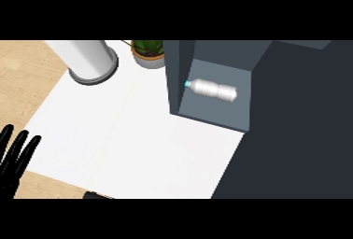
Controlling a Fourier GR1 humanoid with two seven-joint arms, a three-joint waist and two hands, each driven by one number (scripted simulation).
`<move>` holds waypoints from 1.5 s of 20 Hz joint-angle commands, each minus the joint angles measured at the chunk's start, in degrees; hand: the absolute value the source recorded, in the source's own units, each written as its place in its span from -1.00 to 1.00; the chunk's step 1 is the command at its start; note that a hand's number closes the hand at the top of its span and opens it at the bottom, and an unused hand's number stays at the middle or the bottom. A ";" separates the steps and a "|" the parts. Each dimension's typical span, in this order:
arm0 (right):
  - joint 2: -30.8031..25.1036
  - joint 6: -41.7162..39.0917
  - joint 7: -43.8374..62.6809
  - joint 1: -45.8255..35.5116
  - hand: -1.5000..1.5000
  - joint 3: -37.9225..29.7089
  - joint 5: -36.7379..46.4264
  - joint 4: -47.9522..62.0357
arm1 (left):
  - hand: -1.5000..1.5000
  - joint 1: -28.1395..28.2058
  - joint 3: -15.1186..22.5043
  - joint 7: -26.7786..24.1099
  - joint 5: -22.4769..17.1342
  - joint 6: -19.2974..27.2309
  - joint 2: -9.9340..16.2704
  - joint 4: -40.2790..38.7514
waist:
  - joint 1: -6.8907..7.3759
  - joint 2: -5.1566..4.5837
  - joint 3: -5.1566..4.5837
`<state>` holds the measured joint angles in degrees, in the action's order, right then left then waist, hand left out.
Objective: Pick up the bottled water, place it into the cabinet and close the cabinet
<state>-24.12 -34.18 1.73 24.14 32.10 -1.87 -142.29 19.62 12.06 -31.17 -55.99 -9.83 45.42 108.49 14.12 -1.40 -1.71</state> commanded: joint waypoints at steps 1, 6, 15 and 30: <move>0.34 -1.51 6.32 -4.97 1.00 6.87 2.00 -0.31 | -1.00 -0.24 -0.59 -0.08 0.10 -0.18 0.29 -0.40 | 0.13 -0.24 -0.06; 1.99 -0.16 7.26 -7.47 1.00 6.58 0.71 0.32 | -1.00 0.27 -0.64 -0.21 -0.74 -1.30 0.10 -0.71 | -0.15 -0.31 -0.10; 3.36 -0.73 7.16 -5.89 1.00 8.73 -5.48 3.78 | -1.00 -0.36 -2.06 -0.19 -1.14 -2.68 1.12 -1.60 | 1.46 -2.34 0.03; 4.64 0.93 10.03 -11.63 1.00 -0.07 -5.72 7.01 | -1.00 -1.21 -2.81 0.53 -2.17 -3.73 1.71 -1.86 | 1.36 -2.32 0.20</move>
<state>-22.37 -37.38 6.07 16.43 32.00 -8.83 -138.79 18.11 9.24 -30.97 -57.95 -13.28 46.94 107.01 15.75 -3.74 -1.66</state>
